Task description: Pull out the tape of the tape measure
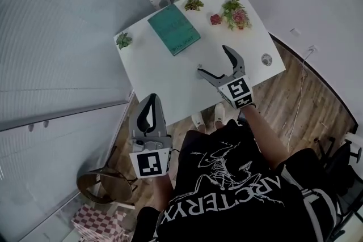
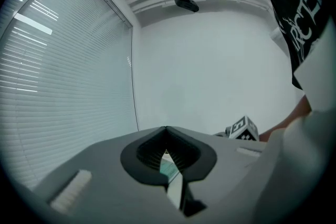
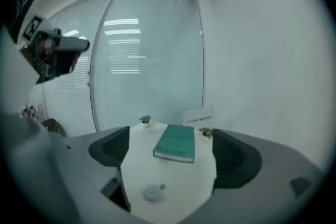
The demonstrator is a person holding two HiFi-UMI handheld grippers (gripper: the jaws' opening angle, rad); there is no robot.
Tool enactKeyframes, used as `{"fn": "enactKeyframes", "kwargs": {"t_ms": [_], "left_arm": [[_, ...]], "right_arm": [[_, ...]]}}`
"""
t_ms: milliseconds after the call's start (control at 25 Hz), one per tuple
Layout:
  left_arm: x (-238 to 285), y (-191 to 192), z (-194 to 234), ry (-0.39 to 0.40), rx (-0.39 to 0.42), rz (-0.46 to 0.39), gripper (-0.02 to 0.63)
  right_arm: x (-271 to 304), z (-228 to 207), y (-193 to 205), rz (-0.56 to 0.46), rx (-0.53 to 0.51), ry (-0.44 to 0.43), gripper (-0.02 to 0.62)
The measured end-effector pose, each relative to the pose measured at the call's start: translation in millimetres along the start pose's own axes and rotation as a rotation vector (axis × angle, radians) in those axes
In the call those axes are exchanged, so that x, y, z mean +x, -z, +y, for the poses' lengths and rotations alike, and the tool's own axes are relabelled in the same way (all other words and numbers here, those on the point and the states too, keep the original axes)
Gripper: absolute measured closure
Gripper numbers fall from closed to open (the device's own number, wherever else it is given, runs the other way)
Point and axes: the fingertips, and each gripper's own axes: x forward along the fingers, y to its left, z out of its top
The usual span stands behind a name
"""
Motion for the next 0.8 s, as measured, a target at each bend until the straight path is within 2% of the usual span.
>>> {"fn": "enactKeyframes", "kwargs": {"t_ms": [160,360,520,800], "left_arm": [[-12.9,5.8,6.7,-0.033,0.014,0.007,0.594],[-30.0,17.9,12.5,-0.067,0.018,0.049,0.594],[-38.1,29.5,18.4,-0.096,0.003,0.08,0.594],[-37.8,32.7,16.4,-0.094,0.0,0.082,0.594]], "right_arm": [[41.8,24.1,88.0,0.154,0.05,-0.014,0.083],[75.0,40.9,163.3,0.301,0.062,-0.022,0.08],[89.4,48.2,191.3,0.381,0.101,-0.041,0.081],[91.1,53.5,206.1,0.438,0.144,-0.05,0.081]]}}
